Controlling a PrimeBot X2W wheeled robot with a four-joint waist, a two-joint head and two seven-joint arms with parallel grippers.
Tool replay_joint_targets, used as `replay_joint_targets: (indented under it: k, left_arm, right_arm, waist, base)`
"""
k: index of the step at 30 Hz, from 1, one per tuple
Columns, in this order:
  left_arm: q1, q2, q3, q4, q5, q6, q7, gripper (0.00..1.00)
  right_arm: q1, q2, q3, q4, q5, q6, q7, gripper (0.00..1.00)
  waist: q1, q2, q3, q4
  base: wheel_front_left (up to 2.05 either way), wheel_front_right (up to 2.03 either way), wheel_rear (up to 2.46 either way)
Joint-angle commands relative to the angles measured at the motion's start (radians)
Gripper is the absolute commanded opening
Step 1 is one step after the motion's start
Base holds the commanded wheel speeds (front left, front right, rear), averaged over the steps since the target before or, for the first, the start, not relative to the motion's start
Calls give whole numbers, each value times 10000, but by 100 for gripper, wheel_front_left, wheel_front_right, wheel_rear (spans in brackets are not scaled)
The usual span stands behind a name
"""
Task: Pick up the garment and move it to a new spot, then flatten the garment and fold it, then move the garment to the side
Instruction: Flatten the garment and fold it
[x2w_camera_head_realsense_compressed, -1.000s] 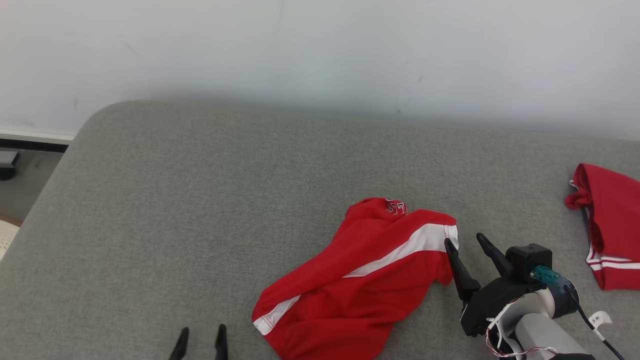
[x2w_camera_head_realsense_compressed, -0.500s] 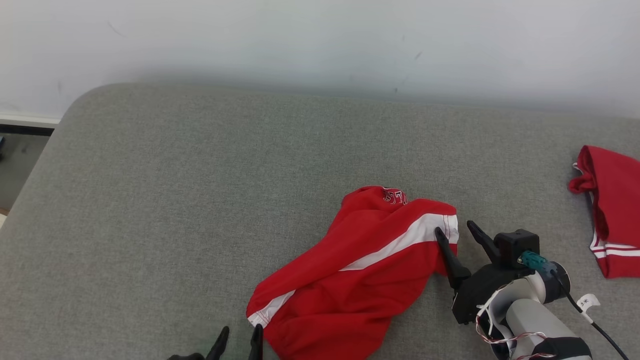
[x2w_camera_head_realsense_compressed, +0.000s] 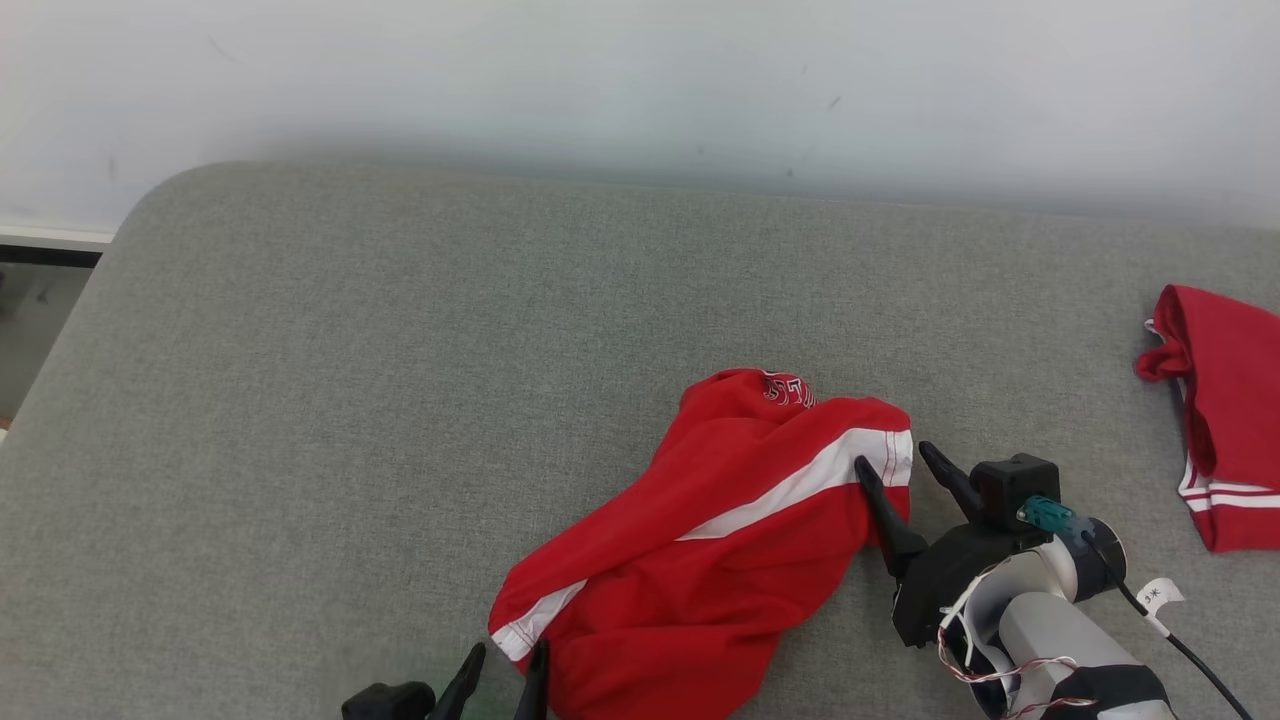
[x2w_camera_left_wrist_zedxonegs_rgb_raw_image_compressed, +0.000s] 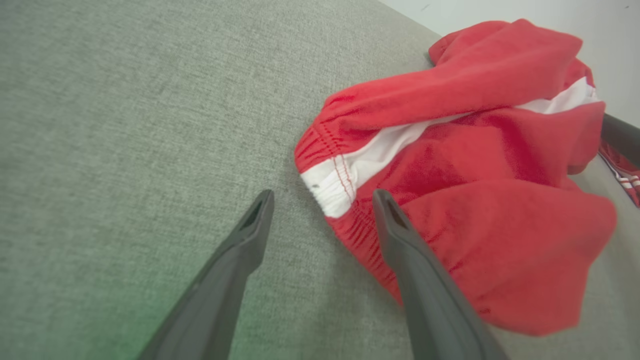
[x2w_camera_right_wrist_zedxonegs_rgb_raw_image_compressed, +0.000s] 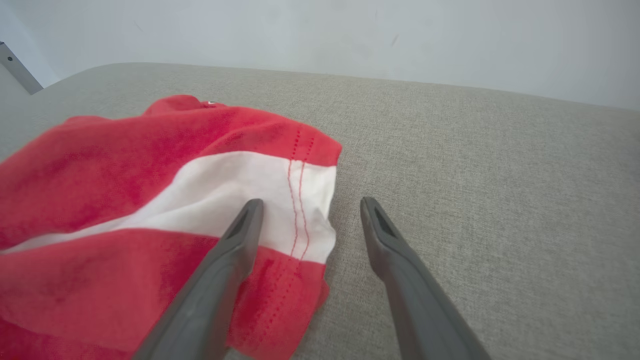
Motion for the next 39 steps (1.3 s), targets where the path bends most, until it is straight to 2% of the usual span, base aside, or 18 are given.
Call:
replay_joint_targets:
  k: [1, 7, 8, 9, 10, 18, 21, 26, 29, 32, 36, 39]
  left_arm:
    - [-230, 24, -8, 66, -86, -43, -17, 100]
    - [-409, 21, -237, 337, -487, -65, -17, 100]
    - [-420, 20, -295, 386, -603, -68, -17, 92]
    - [-459, 23, -324, 393, -751, -71, -17, 38]
    - [-517, 24, -320, 365, -903, -51, -17, 0]
    - [-631, 26, -362, 443, -1243, -57, -19, 0]
    - [-245, 24, -125, -37, -898, -59, -17, 0]
    - [336, 197, 126, -986, -362, -61, -19, 0]
    - [335, 642, 6, -1681, -141, -61, -17, 0]
    - [-355, 1063, -325, -2016, -258, -62, 23, 0]
    - [-2141, 1947, -1105, -2305, -452, -61, 715, 0]
    - [-3987, 2571, -1458, -2387, -1169, -59, 1509, 0]
  right_arm:
    - [0, 23, 41, 13, 89, -17, -16, 100]
    - [7, 31, 199, 13, 193, -17, -16, 100]
    - [33, 59, 260, 85, 245, -17, -14, 78]
    - [28, 96, 339, 140, 298, -19, -14, 0]
    - [-7, 131, 400, 168, 347, -17, -15, 0]
    - [15, 15, 567, 87, 600, -17, -15, 0]
    - [465, -67, 615, -279, 800, -17, -15, 0]
    - [1135, -586, 675, -1249, 1278, -18, -15, 0]
    - [1339, -1011, 779, -1992, 1768, -18, -15, 0]
    - [950, -1248, 927, -2525, 2122, -18, 54, 0]
    - [-224, -1526, 1161, -3100, 2550, -18, 592, 0]
    - [-1521, -1523, 1130, -3230, 3157, -18, 1365, 0]
  waist:
    - [-1, -1, -2, -20]
    - [-1, -1, -31, -60]
    - [-1, -1, -42, -61]
    - [-1, -1, -54, -61]
    - [-1, -1, -66, -63]
    - [-1, -1, -258, -14]
    - [-1, -1, -509, -14]
    - [-1, -1, -738, -71]
    - [-1, -1, -698, -205]
    - [-1, -1, -483, -366]
    - [-1, -1, 52, -639]
    - [-1, -1, 640, -863]
  base:
    - [0, 0, 0]
    - [0, 0, 0]
    - [0, 0, 0]
    - [0, 0, 0]
    - [0, 0, 0]
    - [0, 0, 0]
    - [0, 0, 0]
    - [0, 0, 0]
    - [0, 0, 0]
    - [0, 0, 0]
    - [0, 0, 0]
    - [0, 0, 0]
